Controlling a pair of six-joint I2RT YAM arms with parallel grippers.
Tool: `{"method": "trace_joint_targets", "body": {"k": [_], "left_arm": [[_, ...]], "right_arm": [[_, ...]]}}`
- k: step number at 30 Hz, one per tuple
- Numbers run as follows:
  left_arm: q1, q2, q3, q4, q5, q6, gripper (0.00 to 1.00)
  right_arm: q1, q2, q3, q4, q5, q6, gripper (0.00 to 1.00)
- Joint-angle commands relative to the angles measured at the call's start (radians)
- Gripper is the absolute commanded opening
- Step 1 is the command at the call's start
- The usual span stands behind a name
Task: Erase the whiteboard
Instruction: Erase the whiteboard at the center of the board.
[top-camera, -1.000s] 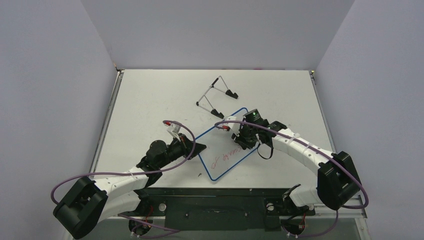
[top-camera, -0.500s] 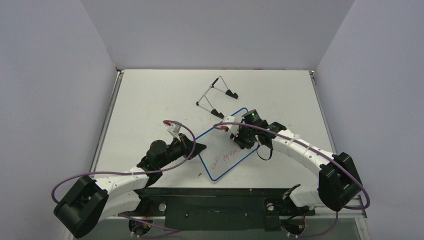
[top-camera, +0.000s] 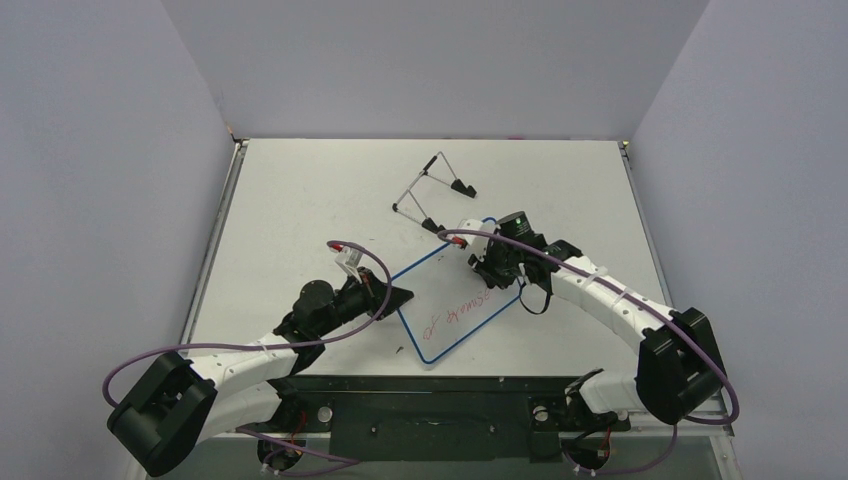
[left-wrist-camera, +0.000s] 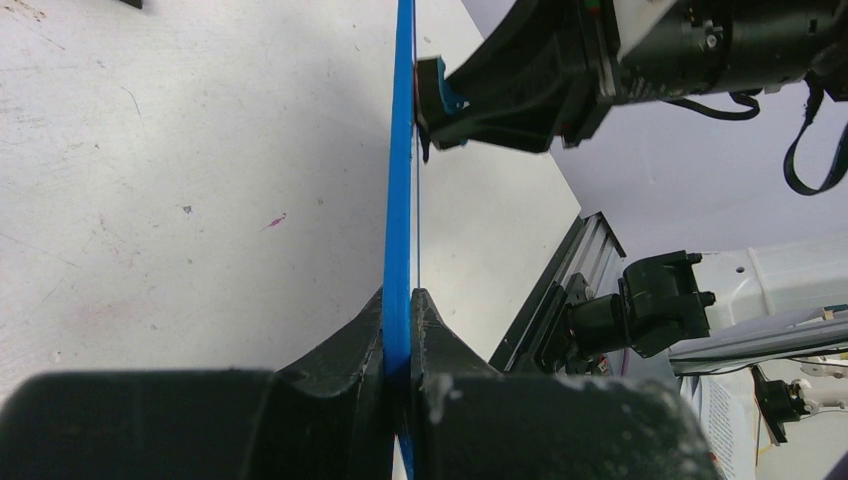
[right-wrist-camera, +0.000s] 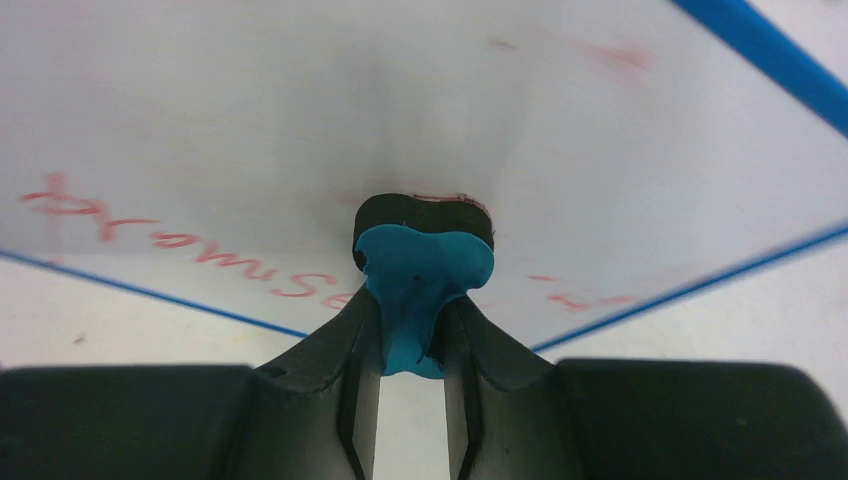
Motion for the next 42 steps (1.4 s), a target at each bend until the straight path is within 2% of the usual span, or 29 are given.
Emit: {"method": "trace_joint_targets", "body": {"k": [1,4,6,8,11,12,16,19,21,25,27,29,33,37,42], "left_arm": [[-0.017,-0.019,0.024,0.123,0.087,-0.010,0.00],[-0.019,-0.025,0.019,0.122,0.076,-0.011,0.00],[-0.020,-0.020,0.020,0.127,0.077,-0.011,0.00],[-0.021,-0.011,0.022,0.135,0.081,-0.011,0.00],[-0.022,0.001,0.024,0.148,0.089,-0.011,0.00],[-0.023,0.004,0.024,0.150,0.089,-0.010,0.00],[-0.023,-0.003,0.021,0.149,0.088,-0.009,0.00],[-0.023,-0.015,0.017,0.144,0.084,-0.010,0.00],[-0.023,-0.020,0.016,0.137,0.082,-0.009,0.00],[-0.023,-0.013,0.022,0.132,0.087,-0.006,0.00],[-0.022,-0.005,0.026,0.134,0.090,-0.005,0.00],[-0.022,0.006,0.029,0.137,0.095,-0.006,0.00],[-0.022,0.019,0.036,0.148,0.100,-0.015,0.00],[-0.022,0.012,0.039,0.142,0.096,-0.013,0.00],[-0.021,0.003,0.047,0.110,0.085,-0.006,0.00]], "right_arm": [[0.073,-0.053,0.034,-0.060,-0.191,-0.073,0.00],[0.002,-0.063,0.034,0.038,-0.110,0.013,0.00],[-0.057,-0.059,0.022,0.100,0.040,0.086,0.00],[-0.099,-0.047,0.016,0.111,0.069,0.122,0.00],[-0.102,-0.041,0.016,0.086,0.020,0.101,0.00],[-0.096,-0.039,0.020,0.051,-0.042,0.067,0.00],[0.002,-0.034,0.042,-0.074,-0.182,-0.072,0.00],[0.040,-0.030,0.053,-0.103,-0.227,-0.095,0.00],[0.024,-0.030,0.052,-0.069,-0.187,-0.057,0.00],[-0.076,-0.042,0.029,0.084,0.030,0.104,0.00],[-0.110,-0.042,0.018,0.102,0.065,0.124,0.00],[-0.114,-0.040,0.015,0.081,0.018,0.109,0.00],[-0.028,-0.026,0.035,-0.003,-0.126,0.033,0.00],[0.078,-0.026,0.060,-0.028,-0.204,0.032,0.00],[0.185,-0.024,0.106,-0.002,-0.163,0.088,0.00]]}}
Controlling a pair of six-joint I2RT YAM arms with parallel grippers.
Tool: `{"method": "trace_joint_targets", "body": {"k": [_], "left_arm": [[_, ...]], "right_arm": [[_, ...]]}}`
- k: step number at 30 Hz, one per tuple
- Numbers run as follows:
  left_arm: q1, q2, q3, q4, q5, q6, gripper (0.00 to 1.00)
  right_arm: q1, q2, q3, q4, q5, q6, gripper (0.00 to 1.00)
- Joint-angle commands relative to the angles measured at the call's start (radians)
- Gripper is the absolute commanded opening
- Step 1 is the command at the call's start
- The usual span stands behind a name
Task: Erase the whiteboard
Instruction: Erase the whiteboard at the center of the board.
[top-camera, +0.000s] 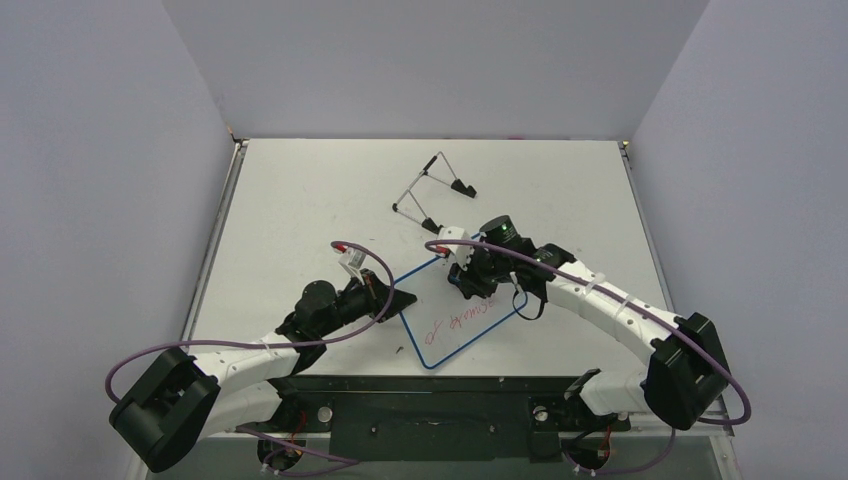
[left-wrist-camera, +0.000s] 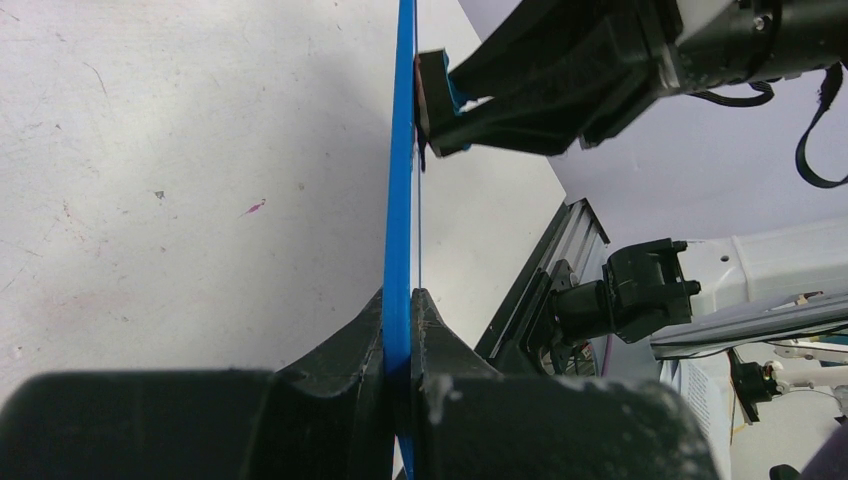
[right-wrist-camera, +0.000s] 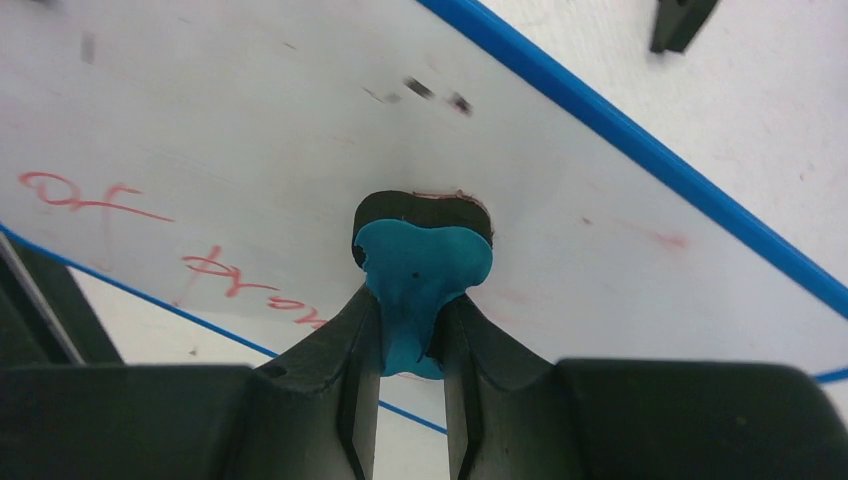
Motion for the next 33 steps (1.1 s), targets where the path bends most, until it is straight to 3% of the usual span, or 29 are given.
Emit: {"method": "trace_joint_targets", "body": {"k": [1,5,8,14,19,22,25,29,33], "left_arm": [[-0.009,-0.020,0.050,0.091,0.056,0.015,0.00],[-0.009,-0.008,0.052,0.098,0.047,-0.007,0.00],[-0.010,-0.015,0.036,0.129,0.036,-0.025,0.00],[-0.010,-0.093,-0.018,0.105,0.012,-0.030,0.00],[-0.010,-0.143,-0.025,0.043,0.028,0.002,0.00],[-0.008,-0.149,-0.020,0.023,0.036,0.025,0.00],[-0.008,-0.146,-0.015,0.015,0.032,0.033,0.00],[-0.008,-0.142,-0.010,0.018,0.029,0.038,0.00],[-0.009,-0.154,-0.008,0.002,0.024,0.046,0.00]], "right_arm": [[0.101,0.024,0.100,0.029,-0.016,0.044,0.00],[0.179,0.085,0.171,0.036,0.083,0.101,0.00],[0.163,0.109,0.186,0.066,0.209,0.161,0.00],[-0.026,0.119,0.151,0.086,0.312,0.206,0.00],[-0.082,0.170,0.178,0.061,0.370,0.202,0.00],[-0.084,0.198,0.188,0.042,0.362,0.191,0.00],[-0.061,0.198,0.201,-0.008,0.236,0.140,0.00],[0.109,0.169,0.207,-0.065,0.151,0.039,0.00],[0.198,0.172,0.229,-0.119,0.097,-0.018,0.00]]}}
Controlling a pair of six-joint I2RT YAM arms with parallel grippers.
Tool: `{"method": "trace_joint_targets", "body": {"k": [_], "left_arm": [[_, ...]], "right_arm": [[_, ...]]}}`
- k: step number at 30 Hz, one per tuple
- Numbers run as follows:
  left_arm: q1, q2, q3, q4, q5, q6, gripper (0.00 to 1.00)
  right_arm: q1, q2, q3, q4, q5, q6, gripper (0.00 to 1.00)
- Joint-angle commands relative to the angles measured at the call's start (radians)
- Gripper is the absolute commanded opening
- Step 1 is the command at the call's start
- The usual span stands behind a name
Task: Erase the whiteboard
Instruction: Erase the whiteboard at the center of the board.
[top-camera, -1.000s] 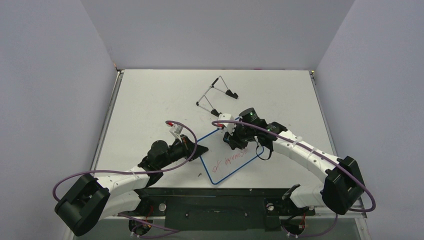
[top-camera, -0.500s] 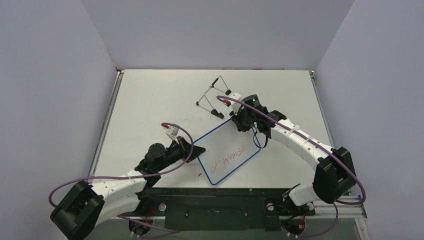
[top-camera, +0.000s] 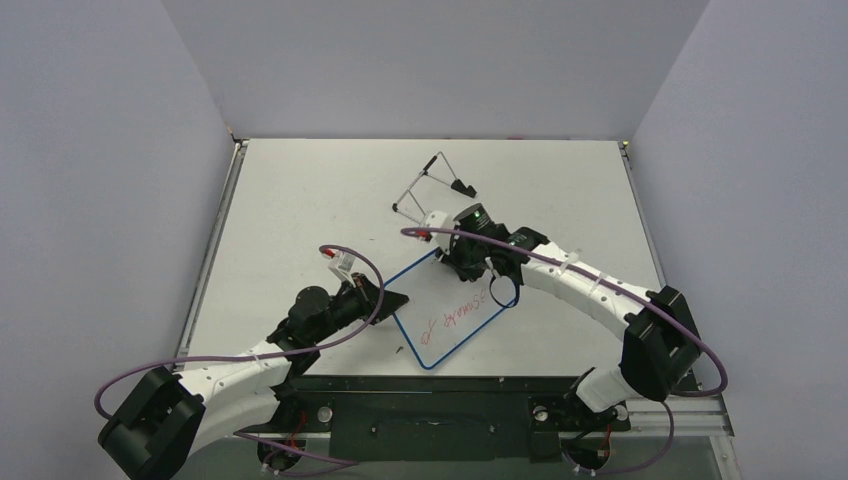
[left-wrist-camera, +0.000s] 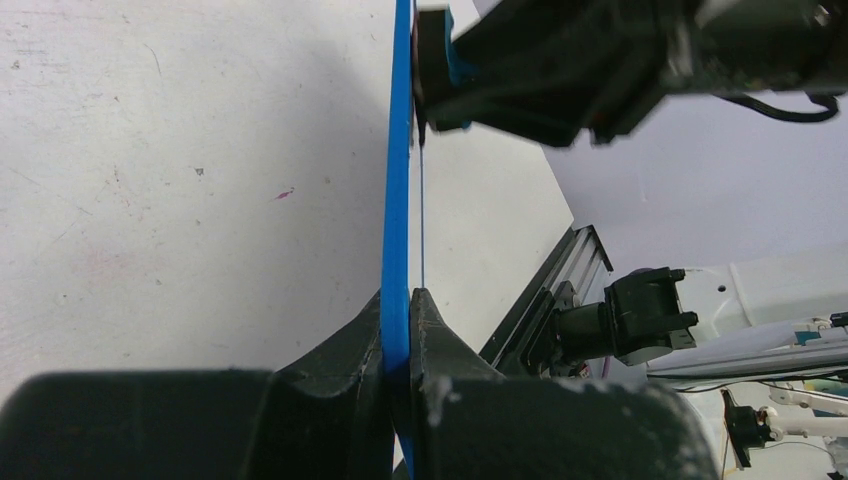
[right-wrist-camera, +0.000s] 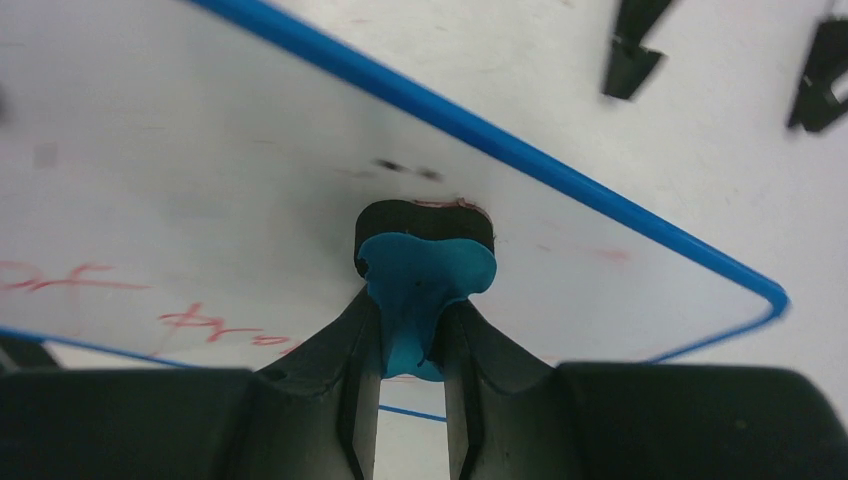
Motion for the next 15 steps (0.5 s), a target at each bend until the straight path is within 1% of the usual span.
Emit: {"method": "trace_joint_targets", "body": {"k": [1,3,5,8,9,10,12,15], "left_arm": [[-0.015,-0.040,0.033,0.089,0.092,0.098,0.00],[-0.014,-0.053,0.036,0.069,0.089,0.107,0.00],[-0.014,-0.058,0.037,0.060,0.086,0.112,0.00],[-0.014,-0.073,0.029,0.053,0.077,0.113,0.00],[-0.014,-0.083,0.026,0.052,0.071,0.112,0.00],[-0.015,-0.088,0.021,0.053,0.068,0.110,0.00],[-0.015,-0.101,0.011,0.057,0.057,0.107,0.00],[-0.012,-0.111,0.003,0.061,0.037,0.104,0.00]], "right_arm": [[0.100,0.005,0.031,-0.059,-0.142,-0.085,0.00],[0.093,0.018,0.031,-0.044,-0.089,-0.068,0.00],[0.045,0.033,0.030,-0.024,-0.038,-0.031,0.00],[-0.086,0.030,0.006,0.018,0.016,0.014,0.00],[-0.110,0.027,-0.016,0.042,0.038,0.032,0.00],[-0.155,0.017,-0.028,0.054,0.043,0.040,0.00],[-0.192,-0.004,-0.073,0.099,0.040,0.067,0.00],[-0.195,-0.024,-0.106,0.126,-0.027,0.080,0.00]]}}
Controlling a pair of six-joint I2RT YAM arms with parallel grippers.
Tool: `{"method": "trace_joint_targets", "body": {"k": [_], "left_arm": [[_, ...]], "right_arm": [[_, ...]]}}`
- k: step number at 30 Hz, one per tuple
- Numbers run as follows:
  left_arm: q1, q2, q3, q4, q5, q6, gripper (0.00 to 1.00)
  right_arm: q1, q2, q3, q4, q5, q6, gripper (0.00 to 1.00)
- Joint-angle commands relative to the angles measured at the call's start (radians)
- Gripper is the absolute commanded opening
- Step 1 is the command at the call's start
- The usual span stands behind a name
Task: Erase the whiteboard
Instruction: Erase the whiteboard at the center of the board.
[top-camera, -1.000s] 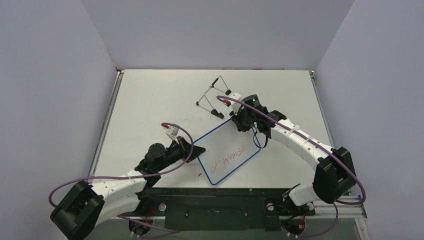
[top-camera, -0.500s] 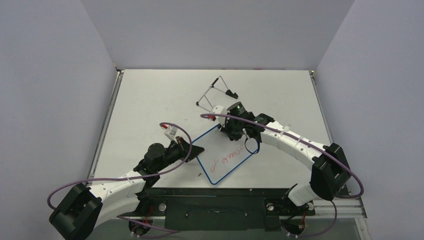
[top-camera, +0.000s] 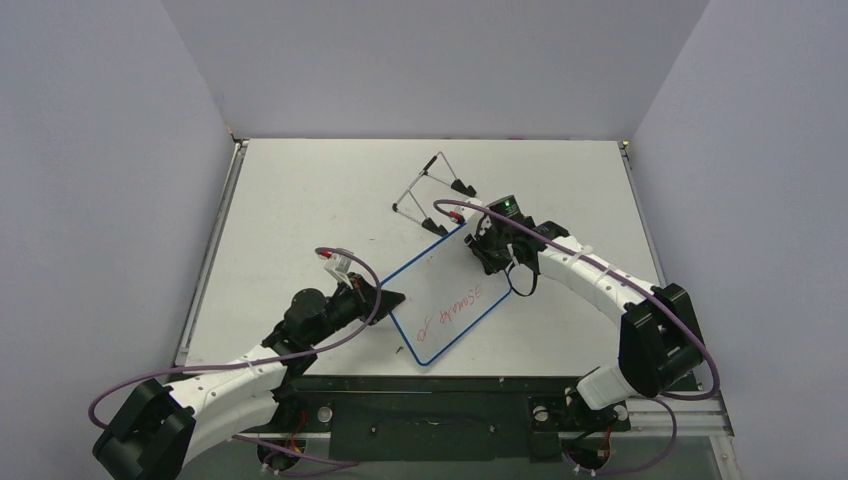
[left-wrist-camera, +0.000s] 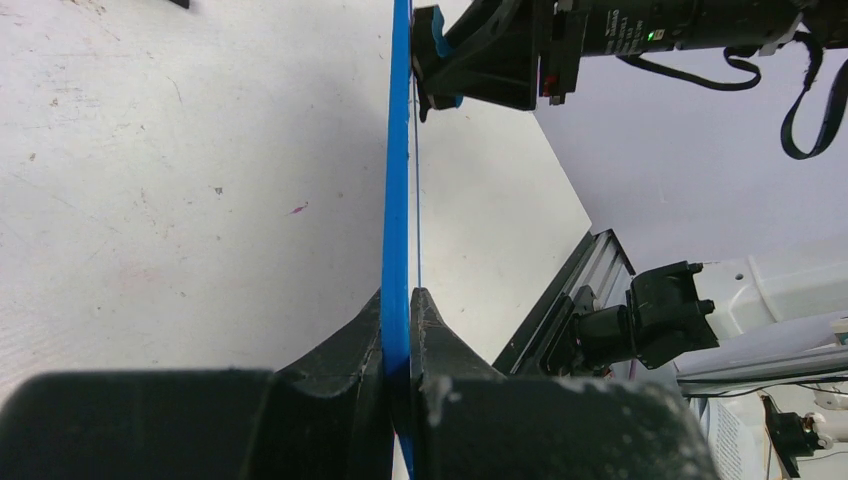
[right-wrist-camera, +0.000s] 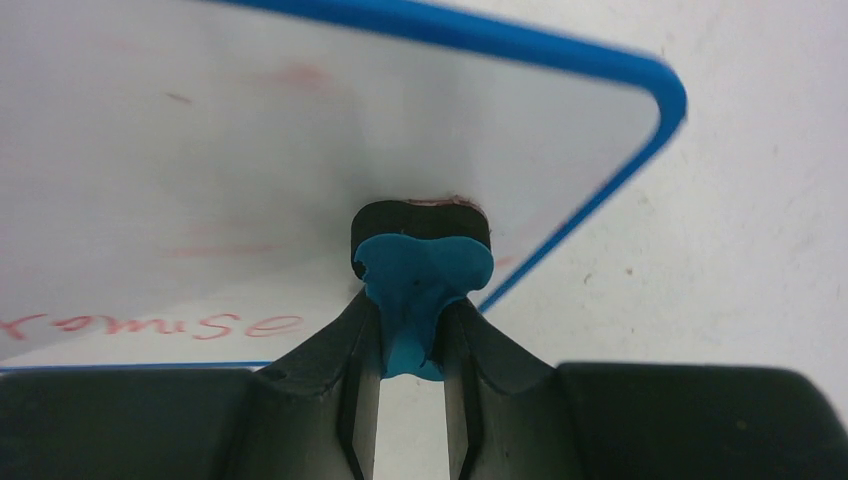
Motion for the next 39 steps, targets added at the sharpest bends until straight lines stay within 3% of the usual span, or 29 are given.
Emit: {"method": "trace_joint_targets", "body": {"k": [1,5,11,16,23,33,36,39], "left_arm": [[-0.012,-0.041,0.005,0.107,0.059,0.040,0.00],[-0.012,-0.035,-0.010,0.127,0.038,0.029,0.00],[-0.014,-0.045,-0.033,0.143,0.032,0.020,0.00],[-0.012,-0.030,-0.020,0.142,0.041,0.032,0.00],[-0.013,-0.008,-0.016,0.157,0.052,0.037,0.00],[-0.013,0.021,-0.011,0.179,0.065,0.036,0.00],[-0.012,0.034,-0.010,0.192,0.063,0.034,0.00],[-0.013,0.042,-0.010,0.198,0.061,0.028,0.00]], "right_arm": [[0.000,-0.028,-0.048,0.082,-0.070,0.051,0.00],[0.011,-0.023,-0.047,0.066,-0.220,0.082,0.00],[-0.089,0.010,-0.073,0.182,-0.004,0.246,0.00],[-0.136,0.036,-0.086,0.217,0.045,0.335,0.00],[-0.174,0.085,-0.079,0.208,-0.081,0.391,0.00],[-0.094,-0.019,-0.107,0.335,-0.455,0.475,0.00],[-0.051,-0.021,-0.117,0.368,-0.491,0.495,0.00],[-0.055,-0.008,-0.114,0.361,-0.406,0.492,0.00]]}}
